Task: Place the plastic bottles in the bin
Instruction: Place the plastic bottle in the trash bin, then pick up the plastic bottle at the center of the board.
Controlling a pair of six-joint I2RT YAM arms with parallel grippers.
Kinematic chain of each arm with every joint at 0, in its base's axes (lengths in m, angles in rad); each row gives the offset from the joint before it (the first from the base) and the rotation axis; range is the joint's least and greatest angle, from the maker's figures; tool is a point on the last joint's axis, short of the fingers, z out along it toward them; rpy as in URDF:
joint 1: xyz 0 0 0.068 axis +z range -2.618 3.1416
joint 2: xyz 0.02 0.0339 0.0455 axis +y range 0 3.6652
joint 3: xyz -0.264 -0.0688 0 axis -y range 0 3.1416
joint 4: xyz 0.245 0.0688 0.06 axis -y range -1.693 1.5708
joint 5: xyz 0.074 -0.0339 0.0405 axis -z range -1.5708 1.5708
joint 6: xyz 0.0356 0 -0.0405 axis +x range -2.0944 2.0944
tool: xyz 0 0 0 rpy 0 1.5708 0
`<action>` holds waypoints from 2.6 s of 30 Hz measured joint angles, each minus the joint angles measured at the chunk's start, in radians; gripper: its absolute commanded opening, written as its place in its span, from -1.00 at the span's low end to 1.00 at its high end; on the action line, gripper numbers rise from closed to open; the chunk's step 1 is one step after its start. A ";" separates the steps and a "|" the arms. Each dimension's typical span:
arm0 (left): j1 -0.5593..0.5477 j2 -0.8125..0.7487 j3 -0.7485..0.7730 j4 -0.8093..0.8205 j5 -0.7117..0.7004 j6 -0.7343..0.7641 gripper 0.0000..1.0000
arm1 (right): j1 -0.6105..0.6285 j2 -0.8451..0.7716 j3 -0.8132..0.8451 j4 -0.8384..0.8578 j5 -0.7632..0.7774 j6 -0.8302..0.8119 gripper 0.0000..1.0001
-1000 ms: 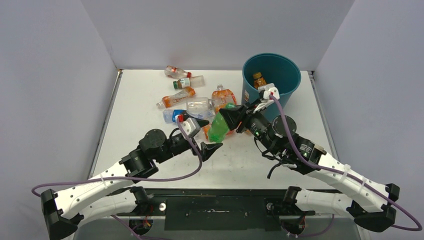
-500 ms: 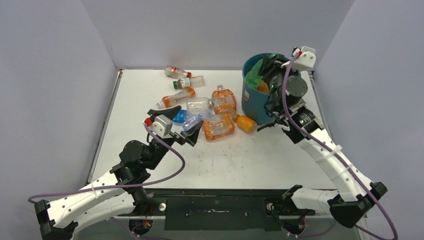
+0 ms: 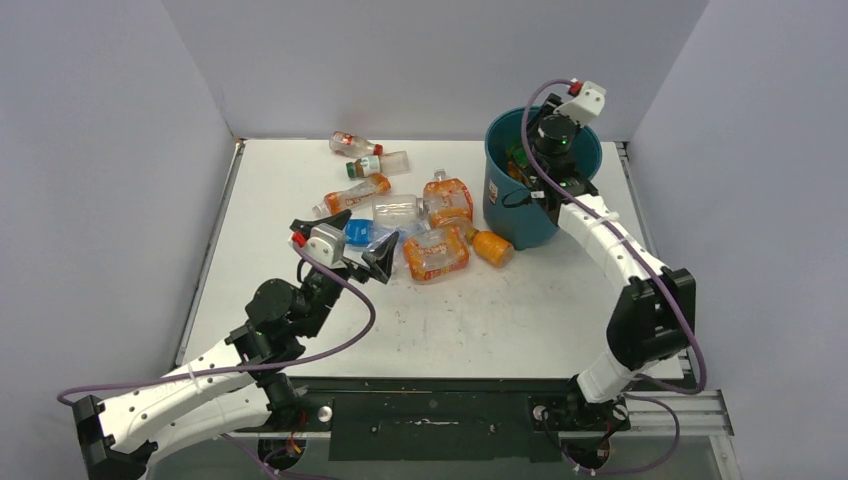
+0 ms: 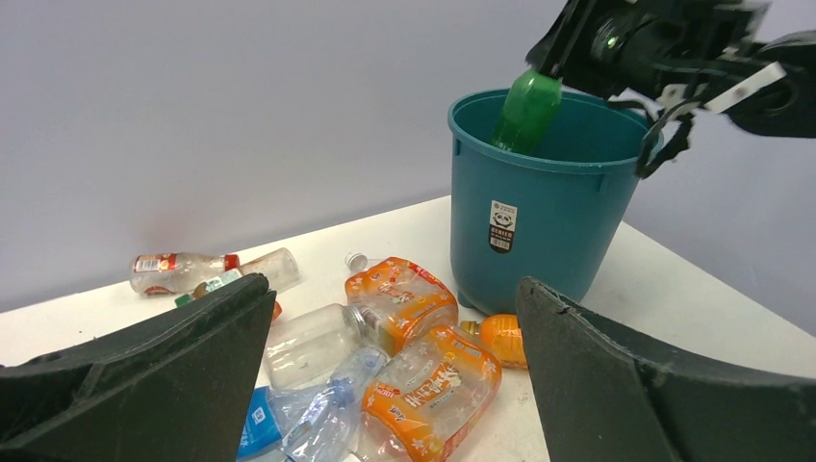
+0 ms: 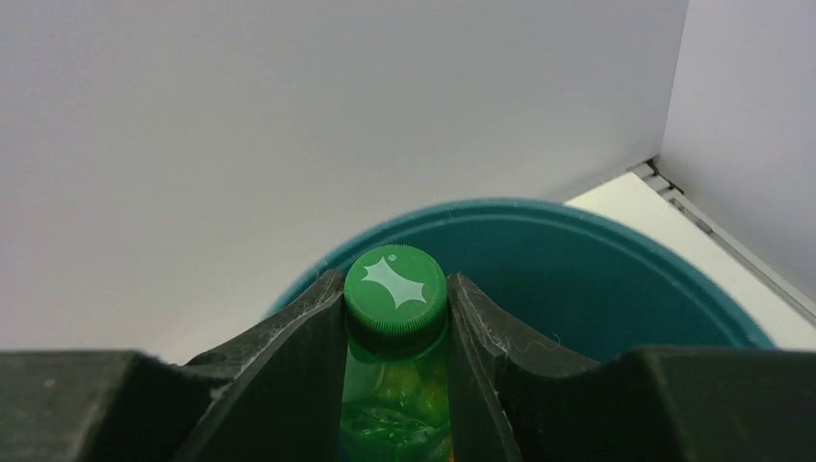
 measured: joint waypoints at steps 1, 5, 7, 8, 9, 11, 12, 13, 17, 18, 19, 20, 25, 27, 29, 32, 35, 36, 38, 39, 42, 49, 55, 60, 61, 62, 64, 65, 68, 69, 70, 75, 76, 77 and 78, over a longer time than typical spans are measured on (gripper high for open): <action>0.000 0.000 0.000 0.000 -0.002 0.005 0.92 | -0.003 0.031 0.003 0.000 0.001 -0.009 -0.89; 0.000 0.001 -0.003 0.005 -0.002 0.014 0.92 | -0.013 0.119 0.012 0.011 -0.006 -0.032 -0.80; 0.000 0.004 -0.005 0.008 -0.002 0.017 0.92 | -0.021 0.144 0.040 0.008 -0.013 -0.042 -0.35; 0.000 0.008 -0.005 0.010 -0.002 0.018 0.92 | -0.025 0.153 0.054 0.007 -0.015 -0.046 -0.03; 0.000 0.013 -0.006 0.011 -0.002 0.020 0.92 | -0.027 0.159 0.064 0.006 -0.019 -0.047 0.23; 0.000 0.020 -0.006 0.011 -0.002 0.024 0.93 | -0.034 0.169 0.078 0.008 -0.028 -0.040 0.53; 0.000 0.024 -0.006 0.011 -0.002 0.025 0.92 | -0.038 0.171 0.079 0.003 -0.033 -0.033 0.59; 0.000 0.026 -0.006 0.011 -0.002 0.029 0.92 | -0.043 0.174 0.079 -0.004 -0.041 -0.029 0.63; 0.000 0.034 -0.007 0.011 -0.002 0.034 0.92 | -0.053 0.182 0.080 -0.029 -0.068 -0.010 0.68; 0.000 0.035 -0.007 0.011 -0.002 0.035 0.93 | -0.054 0.182 0.080 -0.037 -0.075 -0.004 0.69; 0.000 0.037 -0.007 0.011 -0.001 0.035 0.92 | -0.056 0.181 0.080 -0.040 -0.082 0.002 0.69; 0.000 0.037 -0.007 0.011 -0.001 0.035 0.92 | -0.058 0.179 0.080 -0.043 -0.091 0.006 0.70; 0.000 0.037 -0.007 0.011 0.000 0.034 0.93 | -0.045 0.126 0.079 -0.077 -0.137 0.035 0.70; 0.000 0.039 -0.007 0.011 0.000 0.033 0.92 | -0.013 0.062 0.069 -0.084 -0.154 0.040 0.70; 0.000 0.042 -0.007 0.011 -0.001 0.031 0.92 | 0.031 -0.018 0.047 -0.085 -0.185 0.044 0.69; -0.001 0.046 -0.007 0.011 -0.002 0.033 0.92 | 0.116 -0.190 -0.005 -0.084 -0.330 0.079 0.69; -0.013 0.048 -0.007 0.011 -0.010 0.055 0.92 | 0.154 -0.359 -0.098 -0.063 -0.496 0.112 0.68; -0.021 0.050 -0.007 0.013 -0.019 0.066 0.93 | 0.170 -0.418 -0.142 -0.056 -0.539 0.119 0.68; -0.030 0.056 -0.007 0.016 -0.039 0.085 0.92 | 0.221 -0.525 -0.253 -0.040 -0.565 0.127 0.68; -0.035 0.064 -0.007 0.020 -0.058 0.093 0.92 | 0.261 -0.571 -0.316 -0.041 -0.574 0.127 0.68; -0.036 0.094 -0.007 0.025 -0.117 0.103 0.92 | 0.391 -0.675 -0.487 -0.064 -0.581 0.121 0.67; -0.005 0.200 0.120 -0.156 -0.156 -0.047 0.92 | 0.499 -0.729 -0.804 -0.136 -0.497 0.137 0.66; 0.307 0.226 0.128 -0.275 0.113 -0.485 0.92 | 0.499 -0.811 -0.968 -0.172 -0.360 0.209 0.65; 0.397 0.310 -0.040 -0.227 0.271 -0.816 0.92 | 0.499 -0.917 -1.049 -0.157 -0.274 0.281 0.64; 0.394 0.333 -0.080 -0.198 0.286 -0.880 0.92 | 0.499 -0.934 -1.065 -0.150 -0.265 0.293 0.64; 0.388 0.352 -0.125 -0.158 0.293 -0.944 0.92 | 0.499 -0.949 -1.082 -0.141 -0.257 0.307 0.64; 0.366 0.383 -0.211 -0.079 0.282 -1.057 0.92 | 0.499 -0.977 -1.117 -0.125 -0.251 0.332 0.64; 0.347 0.394 -0.244 -0.053 0.262 -1.102 0.92 | 0.499 -0.982 -1.127 -0.120 -0.250 0.340 0.64; 0.274 0.415 -0.268 -0.027 0.173 -1.192 0.92 | 0.499 -0.985 -1.142 -0.109 -0.251 0.360 0.64; 0.254 0.417 -0.268 -0.008 0.143 -1.212 0.92 | 0.499 -0.983 -1.142 -0.105 -0.252 0.365 0.64; 0.240 0.417 -0.268 0.010 0.115 -1.229 0.92 | 0.499 -0.980 -1.142 -0.100 -0.253 0.368 0.64; 0.238 0.469 -0.263 0.058 -0.002 -1.318 0.92 | 0.499 -0.945 -1.142 -0.088 -0.261 0.376 0.64; 0.243 0.497 -0.263 0.070 -0.014 -1.338 0.92 | 0.499 -0.942 -1.142 -0.087 -0.261 0.376 0.64; 0.245 0.511 -0.263 0.076 -0.016 -1.347 0.92 | 0.500 -0.941 -1.142 -0.087 -0.261 0.376 0.64; 0.252 0.539 -0.264 0.094 -0.016 -1.362 0.93 | 0.500 -0.941 -1.142 -0.086 -0.261 0.376 0.63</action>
